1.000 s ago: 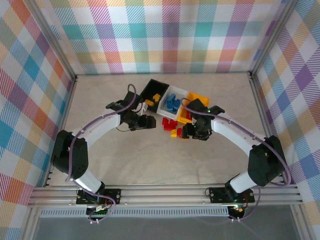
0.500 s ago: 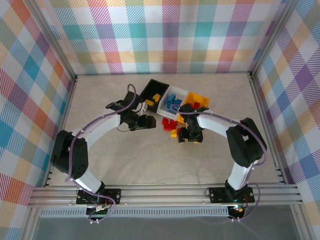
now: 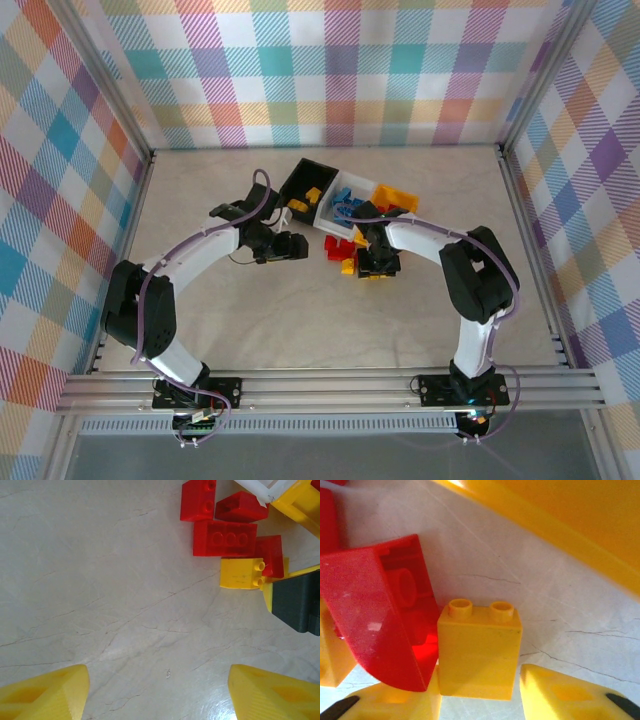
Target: Sort the legos into containers by color
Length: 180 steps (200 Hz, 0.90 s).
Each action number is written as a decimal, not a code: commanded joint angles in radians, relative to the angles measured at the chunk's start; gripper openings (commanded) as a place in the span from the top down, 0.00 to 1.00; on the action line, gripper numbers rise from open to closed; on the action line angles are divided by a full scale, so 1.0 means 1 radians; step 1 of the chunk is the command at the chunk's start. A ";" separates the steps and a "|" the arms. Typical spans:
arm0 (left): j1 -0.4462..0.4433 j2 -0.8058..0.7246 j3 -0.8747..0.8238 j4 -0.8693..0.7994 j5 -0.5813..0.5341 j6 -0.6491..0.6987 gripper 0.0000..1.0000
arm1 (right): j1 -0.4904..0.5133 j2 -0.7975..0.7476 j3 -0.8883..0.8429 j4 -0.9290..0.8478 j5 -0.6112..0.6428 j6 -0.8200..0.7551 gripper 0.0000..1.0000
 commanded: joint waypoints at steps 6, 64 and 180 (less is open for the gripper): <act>0.010 -0.011 0.014 -0.015 0.000 0.024 0.26 | 0.002 -0.012 0.015 -0.035 0.015 -0.001 0.58; 0.011 -0.016 -0.004 0.012 0.012 0.017 0.26 | 0.002 -0.175 -0.099 -0.058 -0.015 0.048 0.64; 0.077 -0.184 -0.150 0.005 -0.058 -0.029 0.26 | 0.008 -0.135 0.334 -0.070 -0.109 0.019 0.63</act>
